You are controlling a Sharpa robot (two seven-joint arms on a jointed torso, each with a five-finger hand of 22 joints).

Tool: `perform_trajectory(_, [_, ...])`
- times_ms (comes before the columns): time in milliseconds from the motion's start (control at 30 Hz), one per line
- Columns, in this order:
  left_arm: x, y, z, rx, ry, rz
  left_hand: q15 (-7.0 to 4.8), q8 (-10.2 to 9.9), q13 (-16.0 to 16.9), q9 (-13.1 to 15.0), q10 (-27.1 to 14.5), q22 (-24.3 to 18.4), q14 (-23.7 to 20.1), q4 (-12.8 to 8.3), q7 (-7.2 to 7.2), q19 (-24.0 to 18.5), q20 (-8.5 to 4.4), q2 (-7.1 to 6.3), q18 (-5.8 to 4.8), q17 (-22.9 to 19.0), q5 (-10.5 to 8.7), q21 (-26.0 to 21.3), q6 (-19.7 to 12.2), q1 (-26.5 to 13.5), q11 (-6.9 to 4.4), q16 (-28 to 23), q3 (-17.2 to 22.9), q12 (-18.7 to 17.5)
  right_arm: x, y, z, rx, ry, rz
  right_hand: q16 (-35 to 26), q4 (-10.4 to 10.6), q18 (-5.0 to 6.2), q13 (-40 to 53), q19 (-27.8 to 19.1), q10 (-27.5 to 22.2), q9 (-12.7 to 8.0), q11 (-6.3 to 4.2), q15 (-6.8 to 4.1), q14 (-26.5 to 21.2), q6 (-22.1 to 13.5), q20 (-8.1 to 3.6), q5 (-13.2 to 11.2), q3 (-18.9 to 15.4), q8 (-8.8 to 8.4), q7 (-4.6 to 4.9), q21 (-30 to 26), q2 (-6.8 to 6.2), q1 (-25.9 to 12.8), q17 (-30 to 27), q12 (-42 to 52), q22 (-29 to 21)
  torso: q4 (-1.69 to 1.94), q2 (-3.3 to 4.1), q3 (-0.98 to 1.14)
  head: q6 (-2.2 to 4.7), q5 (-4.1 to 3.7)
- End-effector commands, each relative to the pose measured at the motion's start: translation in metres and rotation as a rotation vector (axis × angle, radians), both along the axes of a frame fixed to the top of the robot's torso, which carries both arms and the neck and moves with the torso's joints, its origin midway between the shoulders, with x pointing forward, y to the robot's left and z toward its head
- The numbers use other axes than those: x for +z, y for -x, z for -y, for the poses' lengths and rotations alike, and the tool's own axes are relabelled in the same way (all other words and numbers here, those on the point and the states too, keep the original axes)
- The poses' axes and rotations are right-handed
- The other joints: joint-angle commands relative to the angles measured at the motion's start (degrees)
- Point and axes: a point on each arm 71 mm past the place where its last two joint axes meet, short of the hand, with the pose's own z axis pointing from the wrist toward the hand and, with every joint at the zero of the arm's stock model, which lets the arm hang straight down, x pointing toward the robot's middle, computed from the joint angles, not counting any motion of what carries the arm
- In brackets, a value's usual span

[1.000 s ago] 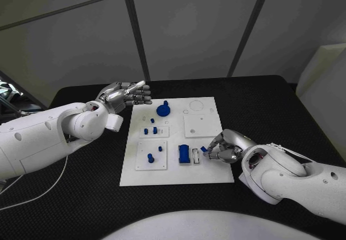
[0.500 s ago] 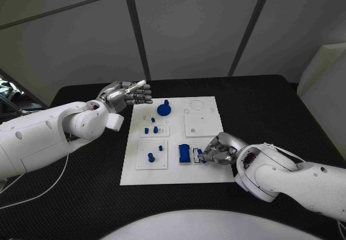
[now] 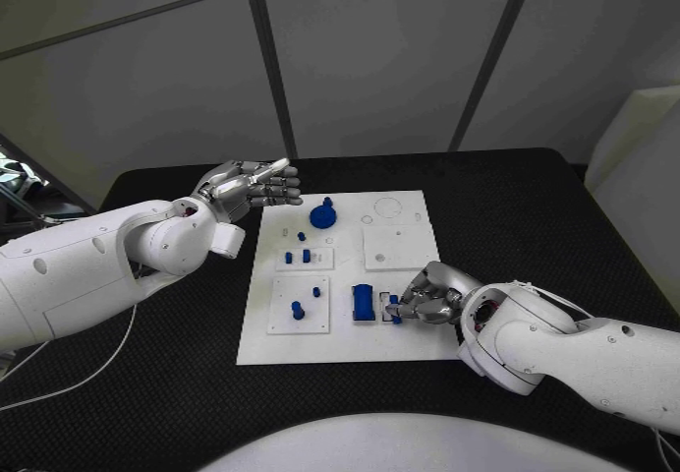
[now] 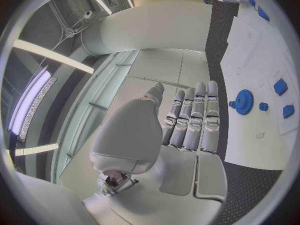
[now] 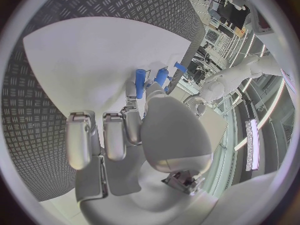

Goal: Assemble the parts on the task board

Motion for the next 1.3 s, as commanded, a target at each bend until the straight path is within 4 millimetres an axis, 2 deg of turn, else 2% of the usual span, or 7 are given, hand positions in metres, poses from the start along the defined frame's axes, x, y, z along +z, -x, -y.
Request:
perform_trajectory(33, [0.0017,0.0001,0.0016,-0.013,0.006,0.006,0.24,0.3,0.0,0.0,-0.3,0.0,-0.2,0.0,-0.31,-0.2,0.25,0.20,-0.71,0.1,-0.04,0.0,-0.2,0.3,-0.25,-0.2,-0.2,0.2,0.0003,0.0011,-0.0039,-0.001,-0.023,0.003,0.0,0.5,-1.13,4.7,5.6,1.6,0.1,-0.32,-0.39,4.7,0.5,-0.56,0.3,-0.1,-0.15,-0.15,0.4,0.11,-0.7,9.1,-0.1,14.8,0.02,-0.03,0.01,-0.04,0.04])
perform_trajectory(633, [0.0016,0.0002,0.0012,-0.015,0.006,0.005,0.24,0.3,0.0,0.0,-0.3,0.0,-0.2,0.0,-0.31,-0.2,0.25,0.20,-0.71,0.1,-0.04,0.0,-0.2,0.3,-0.25,-0.2,-0.2,0.2,0.0043,0.0000,-0.0080,-0.012,-0.067,0.050,0.0,0.1,-1.16,4.7,5.7,1.7,0.6,-0.69,-0.68,4.7,1.0,-0.79,0.9,0.1,0.24,-0.59,0.5,0.19,0.0,9.2,0.0,14.9,0.00,-0.03,0.00,-0.03,0.30])
perform_trajectory(867, [0.0015,0.0003,0.0013,-0.016,0.006,0.003,0.24,0.3,0.0,0.0,-0.3,0.0,-0.2,0.0,-0.31,-0.2,0.25,0.20,-0.71,0.1,-0.04,0.0,-0.2,0.3,-0.25,-0.2,-0.2,0.2,0.0031,-0.0003,-0.0091,-0.004,-0.059,0.040,-0.1,0.8,-1.14,4.7,5.7,1.8,1.1,-0.65,-0.71,4.7,1.0,-0.90,-0.4,-0.6,0.38,-0.51,0.4,-0.12,-1.1,9.1,-0.1,14.8,-0.03,-0.03,0.00,-0.11,0.33])
perform_trajectory(1067, [0.0014,0.0003,0.0014,-0.017,0.006,0.002,0.24,0.3,0.0,0.0,-0.3,0.0,-0.2,0.0,-0.31,-0.2,0.25,0.20,-0.71,0.1,-0.04,0.0,-0.2,0.3,-0.25,-0.2,-0.2,0.2,0.0020,-0.0014,-0.0082,-0.003,-0.046,0.040,-0.2,1.4,-1.10,4.6,5.6,1.8,1.8,-0.49,-0.58,4.7,1.0,-0.82,-4.1,-3.0,0.51,-0.35,0.3,-0.39,-4.1,9.0,-0.4,14.8,-0.02,-0.06,0.01,-0.07,0.31])
perform_trajectory(1300, [0.0013,0.0003,0.0012,-0.017,0.005,0.001,0.25,0.3,0.0,0.0,-0.4,-0.1,-0.2,0.0,-0.30,-0.2,0.26,0.23,-0.71,0.1,-0.05,0.0,-0.2,0.3,-0.23,-0.2,-0.3,0.2,0.0015,-0.0021,-0.0059,0.001,-0.020,0.046,-0.2,1.3,-1.06,4.6,5.5,1.7,2.1,-0.45,-0.55,4.6,0.8,-0.79,-5.5,-4.2,0.53,-0.32,0.1,-0.29,-4.9,8.8,-0.6,14.7,-0.06,-0.03,0.01,-0.11,0.19])
